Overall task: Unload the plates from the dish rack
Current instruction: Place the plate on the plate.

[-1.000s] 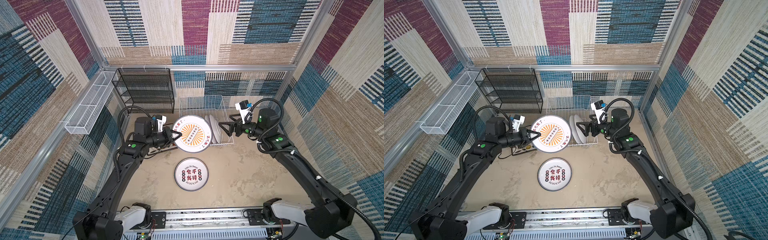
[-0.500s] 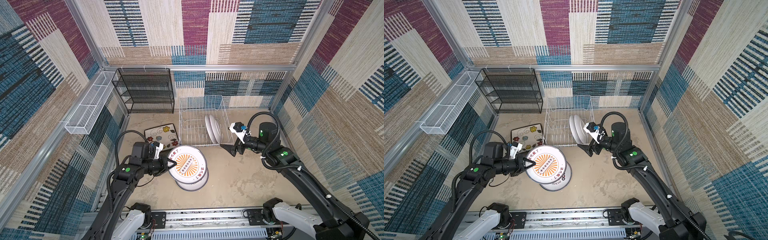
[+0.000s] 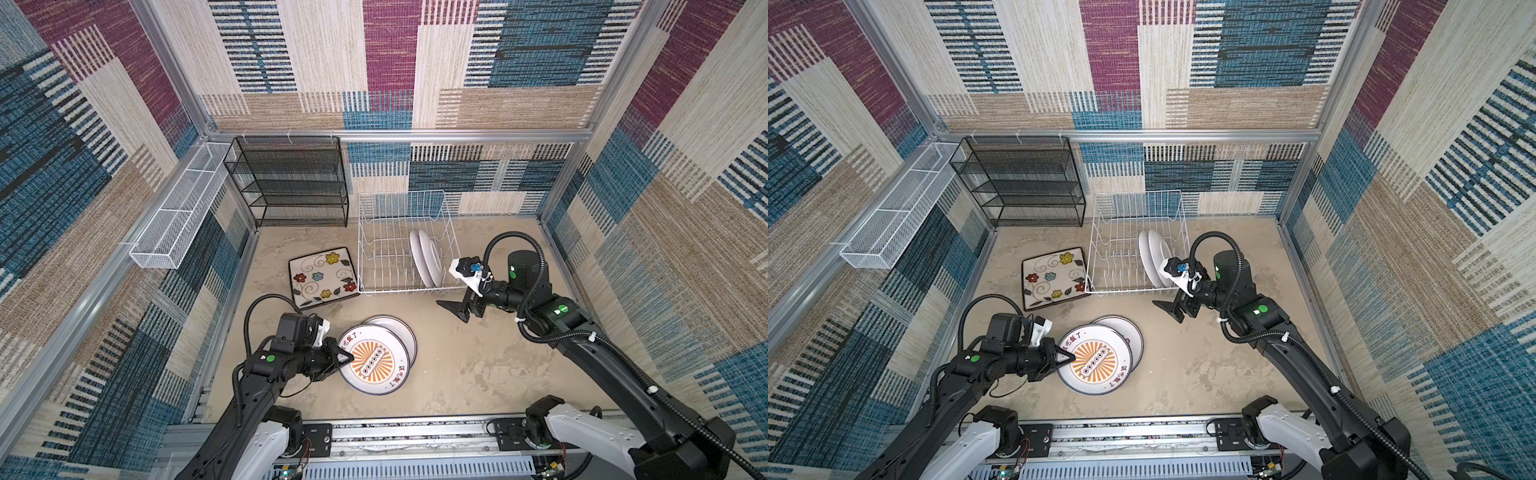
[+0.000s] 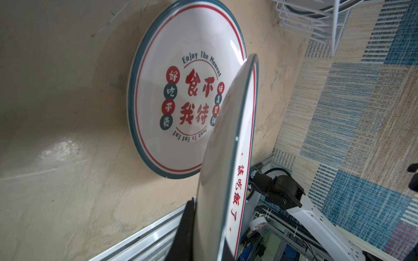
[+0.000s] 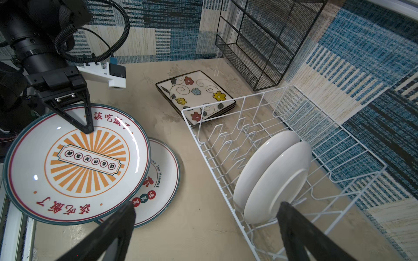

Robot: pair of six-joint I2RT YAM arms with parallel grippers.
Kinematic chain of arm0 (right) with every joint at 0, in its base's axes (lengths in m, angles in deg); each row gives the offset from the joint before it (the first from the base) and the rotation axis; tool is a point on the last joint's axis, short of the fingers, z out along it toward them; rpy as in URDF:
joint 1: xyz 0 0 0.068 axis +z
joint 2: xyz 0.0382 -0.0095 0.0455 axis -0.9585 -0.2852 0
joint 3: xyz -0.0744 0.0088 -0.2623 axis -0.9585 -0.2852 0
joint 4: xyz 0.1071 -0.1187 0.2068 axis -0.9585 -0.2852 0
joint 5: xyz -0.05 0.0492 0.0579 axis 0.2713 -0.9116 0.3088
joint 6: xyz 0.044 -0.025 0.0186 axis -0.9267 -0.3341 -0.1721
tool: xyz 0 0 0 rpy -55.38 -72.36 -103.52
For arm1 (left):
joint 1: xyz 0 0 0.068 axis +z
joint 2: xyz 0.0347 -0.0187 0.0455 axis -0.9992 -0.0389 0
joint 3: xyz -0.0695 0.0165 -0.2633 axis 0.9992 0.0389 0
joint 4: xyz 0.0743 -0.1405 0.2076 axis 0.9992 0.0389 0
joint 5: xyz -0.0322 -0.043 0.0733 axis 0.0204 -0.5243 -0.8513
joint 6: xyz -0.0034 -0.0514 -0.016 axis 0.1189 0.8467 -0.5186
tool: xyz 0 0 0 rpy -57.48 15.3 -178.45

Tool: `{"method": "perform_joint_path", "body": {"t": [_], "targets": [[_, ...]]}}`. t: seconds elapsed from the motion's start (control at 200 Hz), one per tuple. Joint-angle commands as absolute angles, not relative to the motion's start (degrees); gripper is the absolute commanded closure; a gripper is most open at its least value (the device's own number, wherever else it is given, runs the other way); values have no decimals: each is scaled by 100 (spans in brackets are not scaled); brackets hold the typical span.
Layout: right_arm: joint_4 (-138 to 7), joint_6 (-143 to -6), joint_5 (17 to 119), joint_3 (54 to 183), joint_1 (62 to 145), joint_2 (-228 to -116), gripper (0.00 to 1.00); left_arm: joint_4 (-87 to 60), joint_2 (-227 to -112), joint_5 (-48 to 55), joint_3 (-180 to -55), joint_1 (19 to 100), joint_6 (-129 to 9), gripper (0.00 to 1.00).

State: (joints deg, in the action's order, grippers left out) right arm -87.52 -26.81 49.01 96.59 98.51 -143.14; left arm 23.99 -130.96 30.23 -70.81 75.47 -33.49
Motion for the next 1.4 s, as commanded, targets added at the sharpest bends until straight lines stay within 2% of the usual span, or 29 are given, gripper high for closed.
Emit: {"method": "perform_joint_path", "body": {"t": [0.0, 0.536, 0.756, 1.062, 1.392], "targets": [[-8690, -2651, 5030, 9632, 9866, -14340, 0, 1024, -13217, 3176, -6762, 7558, -2770, 100], [-8547, -2746, 5156, 9592, 9873, -14427, 0, -171, -14360, 3109, -6527, 7546, -2915, 100], [-8505, -2746, 5173, 9611, 9874, -14496, 0, -234, -14705, 3117, -6636, 7546, -3051, 100], [-8494, -2730, 5176, 9581, 9874, -14517, 0, -191, -14929, 3064, -6661, 7546, -3132, 87], [-8469, -2736, 5175, 9592, 9874, -14542, 0, 224, -14980, 2925, -6862, 7546, -3359, 66]]}}
